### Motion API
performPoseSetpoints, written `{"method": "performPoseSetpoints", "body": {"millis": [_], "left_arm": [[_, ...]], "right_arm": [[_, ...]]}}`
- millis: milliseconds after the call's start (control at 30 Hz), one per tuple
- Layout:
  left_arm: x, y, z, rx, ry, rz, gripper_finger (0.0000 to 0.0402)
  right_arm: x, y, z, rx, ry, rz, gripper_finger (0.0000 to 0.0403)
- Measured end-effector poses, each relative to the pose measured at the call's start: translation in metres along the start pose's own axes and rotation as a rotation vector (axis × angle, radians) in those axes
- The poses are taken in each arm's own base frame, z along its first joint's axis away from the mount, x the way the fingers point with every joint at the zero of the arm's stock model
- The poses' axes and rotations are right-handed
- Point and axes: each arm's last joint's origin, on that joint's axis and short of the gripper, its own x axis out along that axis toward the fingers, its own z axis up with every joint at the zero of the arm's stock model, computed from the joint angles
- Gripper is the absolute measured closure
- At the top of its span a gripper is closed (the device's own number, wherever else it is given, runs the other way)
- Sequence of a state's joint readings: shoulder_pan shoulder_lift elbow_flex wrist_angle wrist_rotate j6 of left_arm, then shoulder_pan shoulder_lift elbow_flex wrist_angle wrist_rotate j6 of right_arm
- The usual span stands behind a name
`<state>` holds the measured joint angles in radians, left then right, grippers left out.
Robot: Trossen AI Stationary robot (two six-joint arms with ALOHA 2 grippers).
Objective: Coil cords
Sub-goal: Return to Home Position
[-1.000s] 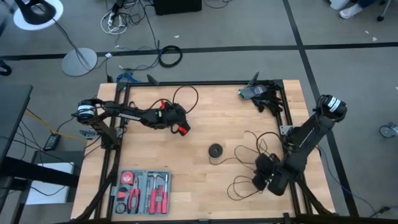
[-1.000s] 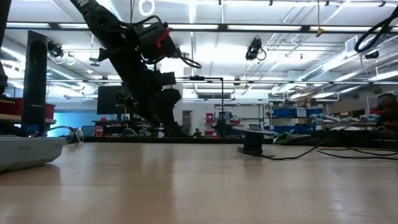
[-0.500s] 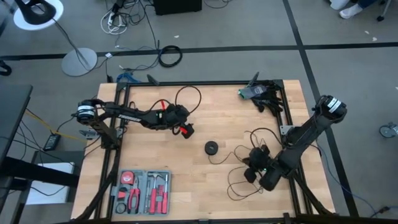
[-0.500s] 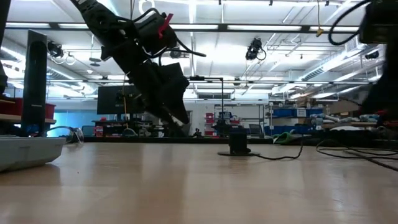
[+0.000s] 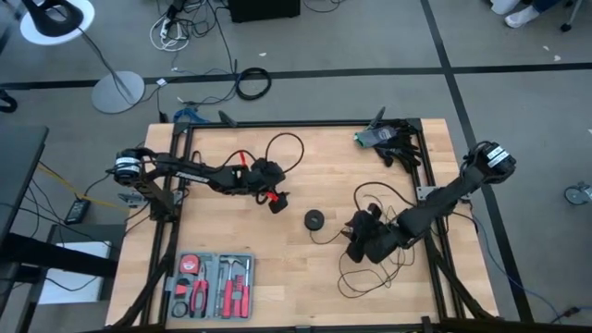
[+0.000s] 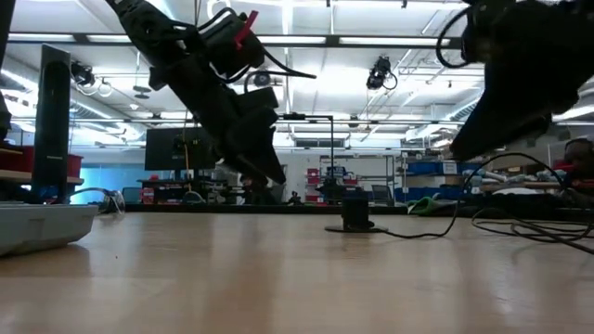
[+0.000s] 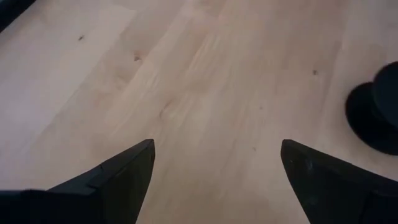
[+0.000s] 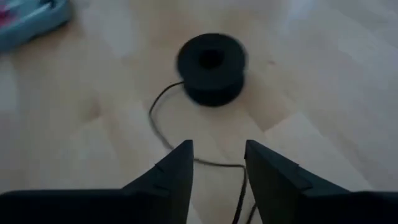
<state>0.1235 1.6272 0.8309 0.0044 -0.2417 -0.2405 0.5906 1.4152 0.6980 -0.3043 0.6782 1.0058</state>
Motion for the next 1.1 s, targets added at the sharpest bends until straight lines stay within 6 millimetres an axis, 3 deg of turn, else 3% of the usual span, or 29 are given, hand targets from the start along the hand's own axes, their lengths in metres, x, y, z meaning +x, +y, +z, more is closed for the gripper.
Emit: {"method": "performPoseSetpoints", "body": {"millis": [267,400,600,833,967,1100], "left_arm": [[-0.004,-0.015,-0.004,0.093,-0.009,-0.015,0.0049],[-0.009,-0.029,-0.007,0.134,-0.020,-0.045,0.0049],[-0.036,-0.031,-0.023,0.122,-0.210,-0.122,0.0049],[-0.080,-0.001,-0.064,0.107,-0.400,-0.170,0.0049],[-0.093,0.011,-0.090,0.137,-0.450,-0.259,0.0049],[-0.104,0.022,-0.110,0.088,-0.619,-0.316,0.0049]], "right_arm": [[-0.016,-0.001,0.015,-0.434,-0.011,0.082,0.0259],[-0.019,-0.001,0.016,-0.516,-0.004,0.111,0.0257],[-0.001,-0.021,0.009,-0.393,-0.020,0.004,0.0258],[0.015,-0.044,0.010,-0.357,-0.105,0.183,0.0257],[0.020,-0.076,0.012,-0.279,-0.171,0.280,0.0259],[0.017,-0.107,0.010,-0.207,-0.283,0.370,0.0257]]}}
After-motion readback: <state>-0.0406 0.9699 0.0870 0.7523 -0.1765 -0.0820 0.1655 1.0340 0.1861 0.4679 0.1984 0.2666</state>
